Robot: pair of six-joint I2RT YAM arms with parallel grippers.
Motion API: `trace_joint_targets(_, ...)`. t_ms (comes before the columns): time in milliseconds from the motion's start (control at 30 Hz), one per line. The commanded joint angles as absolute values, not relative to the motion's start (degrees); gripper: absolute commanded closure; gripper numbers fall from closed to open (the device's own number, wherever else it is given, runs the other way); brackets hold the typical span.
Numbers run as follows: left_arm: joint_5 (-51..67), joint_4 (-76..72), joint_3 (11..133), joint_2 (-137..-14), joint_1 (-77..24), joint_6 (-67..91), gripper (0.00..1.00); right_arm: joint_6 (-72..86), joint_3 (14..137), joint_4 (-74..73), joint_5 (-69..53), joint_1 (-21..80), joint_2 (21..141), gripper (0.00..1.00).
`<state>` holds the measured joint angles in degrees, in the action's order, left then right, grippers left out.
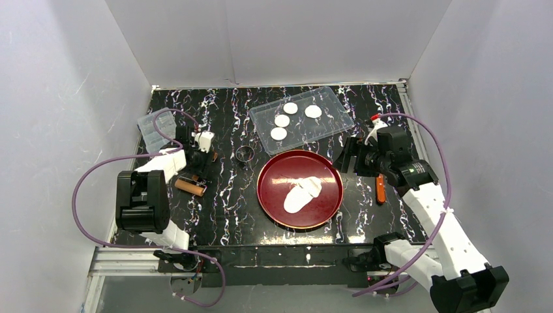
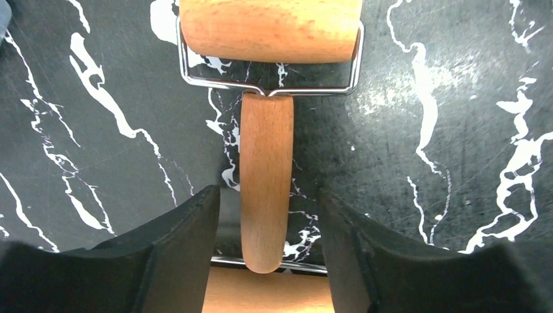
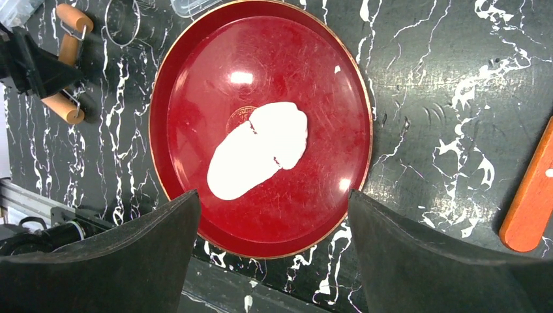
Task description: Roll out the dumpling wrappers from the dough
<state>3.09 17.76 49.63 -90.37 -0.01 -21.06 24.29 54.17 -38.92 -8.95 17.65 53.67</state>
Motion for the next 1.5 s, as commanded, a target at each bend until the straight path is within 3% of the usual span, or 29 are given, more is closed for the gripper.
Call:
trace_joint_targets(0,5.06,19.86,52.42,-88.71,-0.08,-20.51,0.41,23.12,53.90,-37.82,-10.52,17.62,50.87,0.10)
trace_joint_targets(200,18.09,23.26,59.57,-81.37,-0.80,-14.28,0.23,22.77,52.95,-37.21,-11.14,17.59,49.71,0.10)
trace_joint_targets(400,13.61,29.06,70.30,-91.00,-11.12,-15.19,0.24,23.55,50.62,-34.26,-11.73,17.61,51.56,0.10)
trace_joint_targets(767,10.19,28.24,81.41,-107.67,-14.26,-16.91,0.23,22.50,49.62,-33.66,-9.67,17.58,55.79,0.11)
trace_joint_targets(967,6.34,25.80,80.34,-111.94,-14.41,-18.36,0.38,21.34,49.88,-33.08,-9.33,17.58,57.40,0.11)
trace_joint_targets(1033,6.05,25.71,80.51,-112.55,-14.44,-17.90,0.58,21.06,50.01,-32.96,-9.23,17.58,57.92,0.11)
trace_joint_targets(1133,6.67,25.55,79.94,-110.52,-14.49,-16.62,1.00,20.65,50.59,-32.95,-9.29,17.58,58.48,0.11)
trace_joint_targets(1300,9.25,25.95,77.68,-102.51,-15.95,-16.38,1.00,19.36,50.97,-32.88,-7.21,17.54,58.75,0.11)
trace_joint_targets(1467,14.90,31.06,76.36,-95.21,-23.91,-20.99,1.00,18.72,50.21,-32.30,-0.49,17.33,57.77,0.10)
